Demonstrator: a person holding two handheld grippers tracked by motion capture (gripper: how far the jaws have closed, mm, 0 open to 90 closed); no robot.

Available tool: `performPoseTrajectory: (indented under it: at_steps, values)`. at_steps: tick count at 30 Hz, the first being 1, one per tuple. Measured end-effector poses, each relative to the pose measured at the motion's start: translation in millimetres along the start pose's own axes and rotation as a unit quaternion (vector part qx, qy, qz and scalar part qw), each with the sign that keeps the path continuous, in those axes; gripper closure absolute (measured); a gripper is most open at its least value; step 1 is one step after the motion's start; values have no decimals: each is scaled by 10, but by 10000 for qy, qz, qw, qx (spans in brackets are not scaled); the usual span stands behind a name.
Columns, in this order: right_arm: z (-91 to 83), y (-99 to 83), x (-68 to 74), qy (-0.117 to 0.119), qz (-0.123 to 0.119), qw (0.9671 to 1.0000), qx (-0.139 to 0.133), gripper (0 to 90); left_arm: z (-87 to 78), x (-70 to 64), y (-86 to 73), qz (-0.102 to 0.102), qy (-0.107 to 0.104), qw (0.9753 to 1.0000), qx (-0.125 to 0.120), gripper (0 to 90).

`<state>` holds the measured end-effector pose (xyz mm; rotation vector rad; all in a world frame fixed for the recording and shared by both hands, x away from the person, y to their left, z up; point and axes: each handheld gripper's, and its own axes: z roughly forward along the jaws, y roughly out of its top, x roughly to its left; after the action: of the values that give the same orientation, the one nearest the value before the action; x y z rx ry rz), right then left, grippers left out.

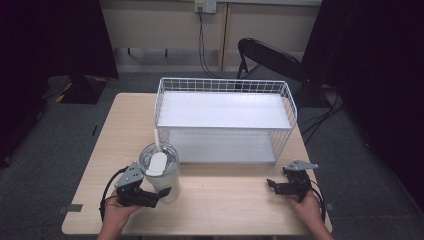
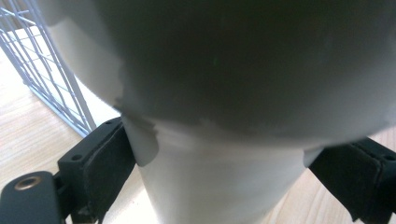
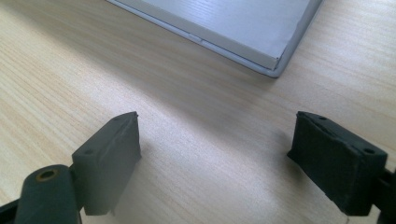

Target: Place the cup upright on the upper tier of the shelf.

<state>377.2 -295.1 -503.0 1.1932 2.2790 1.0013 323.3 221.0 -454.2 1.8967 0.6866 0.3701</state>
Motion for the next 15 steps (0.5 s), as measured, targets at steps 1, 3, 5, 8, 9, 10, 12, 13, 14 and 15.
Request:
performPoseTrajectory:
  at_steps: [1, 3, 5, 8, 9, 10, 12, 13, 14, 15]
  values:
    - [0, 0, 0, 0, 0, 10000, 0, 153, 0, 0, 0, 0, 0, 10000, 0, 89]
    - [0, 0, 0, 0, -2, 10000, 0, 153, 7, 2, 0, -74, -14, 10000, -56, 88]
    - [0, 0, 0, 0, 2, 10000, 2, 154, 10, -2, -1, -79, -4, 9999, -75, 88]
    - [0, 0, 0, -3, 1, 10000, 0, 154, 13, -2, -1, -131, -6, 9999, -92, 83]
    - [0, 0, 0, 0, 2, 10000, 2, 154, 17, 1, -3, -149, -20, 9998, -111, 83]
    - [0, 0, 0, 1, 2, 10000, 2, 154, 15, 8, -7, -155, -35, 9998, -110, 82]
    - [0, 0, 0, 0, 1, 10000, 0, 154, 21, 11, -9, -226, -63, 9997, -107, 77]
    - [0, 0, 0, 0, 1, 10000, 0, 154, 25, 10, -11, -229, -59, 9996, -128, 77]
    - [0, 0, 0, 0, -1, 10000, 2, 153, 33, 13, -11, -235, -60, 9996, -142, 76]
    - [0, 0, 0, 1, 1, 10000, 0, 153, 46, 21, -8, -215, -68, 9996, -174, 70]
